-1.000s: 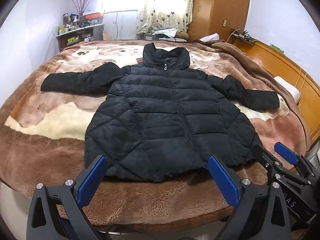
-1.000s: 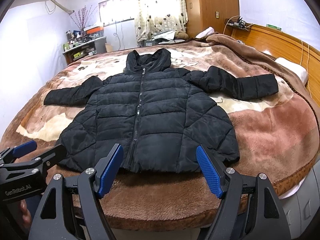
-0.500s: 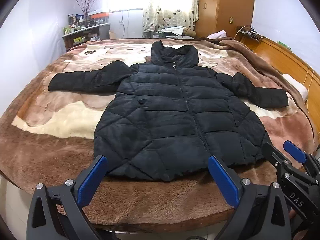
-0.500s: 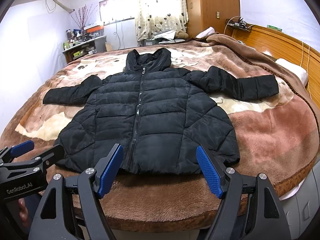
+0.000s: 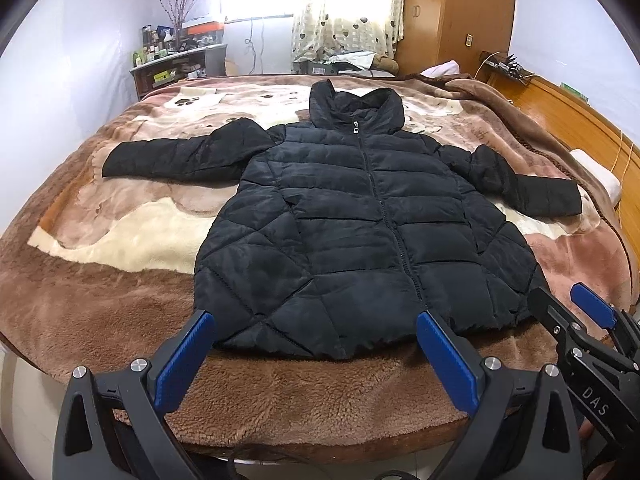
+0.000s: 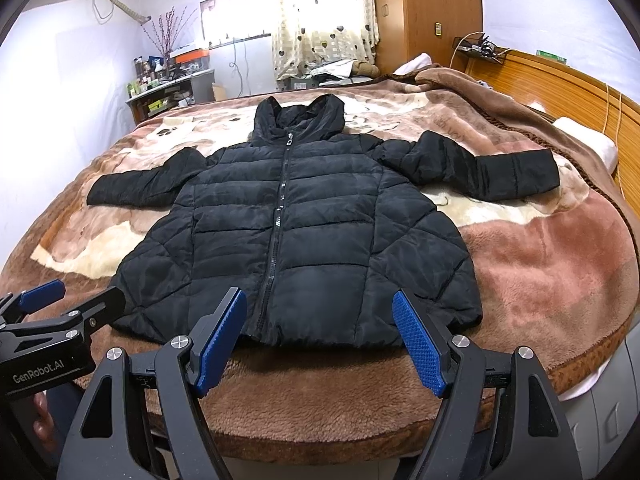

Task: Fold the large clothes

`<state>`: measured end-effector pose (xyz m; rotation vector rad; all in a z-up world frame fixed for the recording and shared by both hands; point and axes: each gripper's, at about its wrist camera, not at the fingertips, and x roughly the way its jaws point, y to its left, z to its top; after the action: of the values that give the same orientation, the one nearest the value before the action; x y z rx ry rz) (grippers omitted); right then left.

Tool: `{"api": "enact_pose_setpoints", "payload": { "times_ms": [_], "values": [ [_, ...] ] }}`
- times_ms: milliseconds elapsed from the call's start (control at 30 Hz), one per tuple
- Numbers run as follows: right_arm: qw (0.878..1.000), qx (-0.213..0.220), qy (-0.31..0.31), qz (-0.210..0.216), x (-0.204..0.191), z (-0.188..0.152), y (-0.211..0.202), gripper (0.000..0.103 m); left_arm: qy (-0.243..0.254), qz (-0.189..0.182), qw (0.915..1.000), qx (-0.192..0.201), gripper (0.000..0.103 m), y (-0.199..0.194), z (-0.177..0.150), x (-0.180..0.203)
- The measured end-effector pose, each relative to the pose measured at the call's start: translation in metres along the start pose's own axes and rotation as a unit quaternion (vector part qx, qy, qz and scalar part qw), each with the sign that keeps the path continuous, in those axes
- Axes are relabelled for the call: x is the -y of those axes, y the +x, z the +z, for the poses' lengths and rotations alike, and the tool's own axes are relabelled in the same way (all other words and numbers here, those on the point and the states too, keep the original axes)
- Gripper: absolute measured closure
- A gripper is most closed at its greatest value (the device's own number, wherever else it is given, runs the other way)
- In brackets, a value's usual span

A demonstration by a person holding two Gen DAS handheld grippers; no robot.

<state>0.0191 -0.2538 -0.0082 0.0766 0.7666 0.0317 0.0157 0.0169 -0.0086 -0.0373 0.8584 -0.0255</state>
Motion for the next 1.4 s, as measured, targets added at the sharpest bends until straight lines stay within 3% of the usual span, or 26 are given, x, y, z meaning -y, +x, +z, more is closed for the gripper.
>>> {"api": "enact_pose_setpoints", "payload": {
  "times_ms": [633,1033,1233,1367,1400],
  "values": [
    [1.000,0.000,0.000,-0.002,0.000,0.001,0.003,0.028,0.001,0.004,1.0000,-0.004,0.001,0.009,0.005,-0.004],
    [1.000,-0.008,-0.005,-0.011,-0.005,0.035,0.040,0.028,-0.029,0.008,0.9994,-0.016,0.001,0.047,0.047,-0.034],
    [1.000,-0.007,-0.005,0.005,-0.010,0.062,0.069,0.027,-0.059,0.009,0.9982,-0.010,0.001,0.080,0.086,-0.078],
    [1.000,-0.010,0.004,0.029,-0.012,0.083,0.092,0.025,-0.119,0.002,0.9928,0.003,0.001,0.112,0.120,-0.133],
    [0.999,-0.014,0.003,0.032,-0.013,0.087,0.099,0.025,-0.132,0.027,0.9908,0.009,0.001,0.123,0.130,-0.151]
  ]
}}
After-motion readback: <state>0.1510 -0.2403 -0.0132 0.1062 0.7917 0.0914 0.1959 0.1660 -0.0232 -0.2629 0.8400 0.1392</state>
